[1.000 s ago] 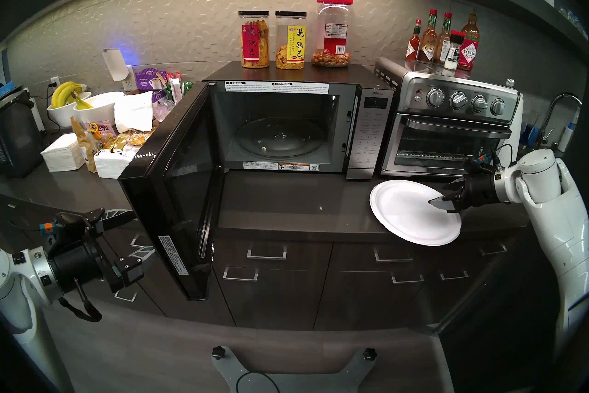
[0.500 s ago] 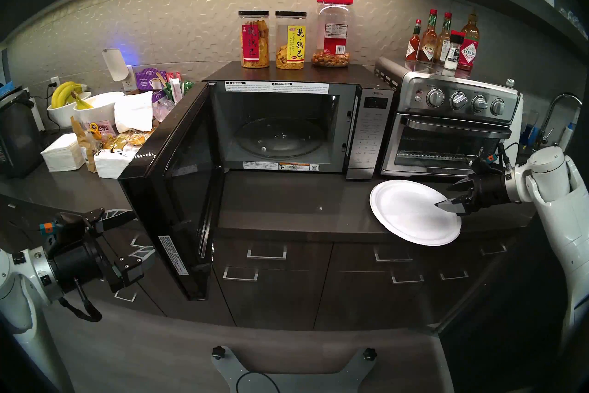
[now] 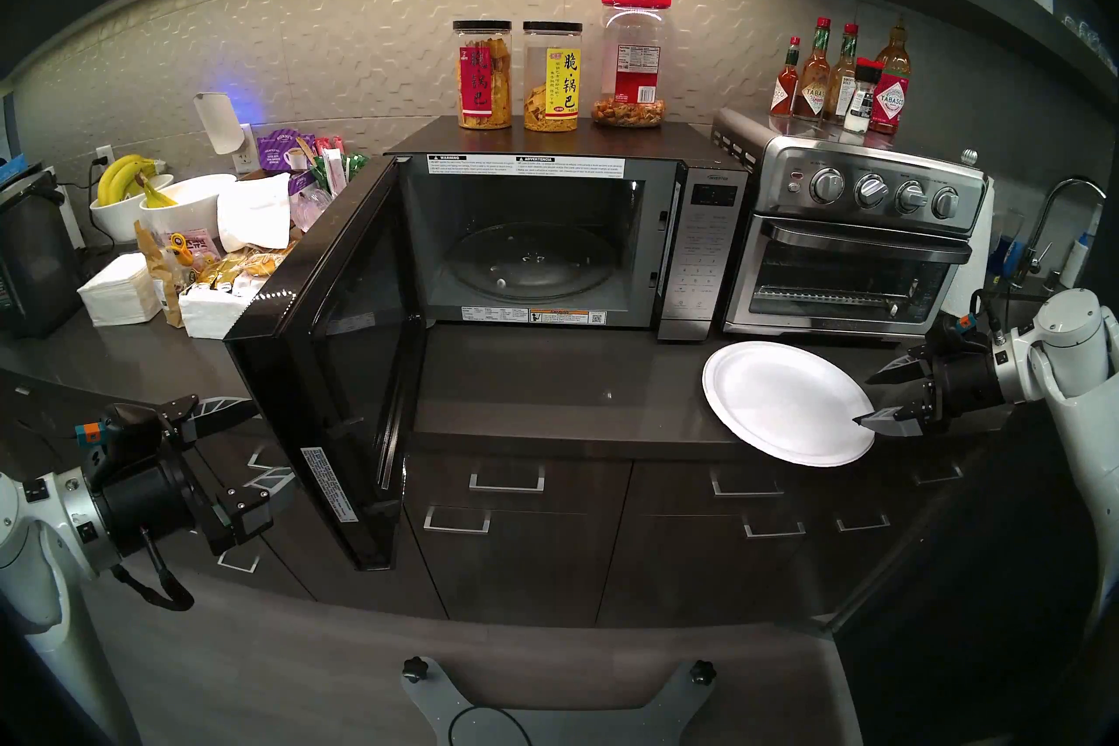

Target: Open the microwave, put the plate inside, and close the door

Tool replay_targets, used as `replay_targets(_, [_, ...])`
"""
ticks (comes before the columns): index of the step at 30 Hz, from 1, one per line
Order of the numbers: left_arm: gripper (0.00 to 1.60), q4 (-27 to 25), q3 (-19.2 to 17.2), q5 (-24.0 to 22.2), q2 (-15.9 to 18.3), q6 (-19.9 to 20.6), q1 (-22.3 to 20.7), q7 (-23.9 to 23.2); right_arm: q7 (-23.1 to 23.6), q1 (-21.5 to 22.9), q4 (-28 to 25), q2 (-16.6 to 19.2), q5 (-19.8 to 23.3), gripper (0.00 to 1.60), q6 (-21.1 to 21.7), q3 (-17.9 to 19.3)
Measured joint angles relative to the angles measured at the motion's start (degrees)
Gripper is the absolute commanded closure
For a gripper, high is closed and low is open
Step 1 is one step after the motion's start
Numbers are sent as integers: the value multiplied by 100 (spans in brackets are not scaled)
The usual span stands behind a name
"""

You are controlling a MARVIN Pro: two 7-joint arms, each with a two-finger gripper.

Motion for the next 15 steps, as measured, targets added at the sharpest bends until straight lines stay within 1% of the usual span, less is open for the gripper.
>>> replay_targets(9, [0,-1,-1,2,0,1,0,0,345,-566,-226,-83,-75,0,-296,578])
replay_targets(15, [0,-1,-1,2,0,1,0,0,460,-818,-381,-191,-224,0,-417,730])
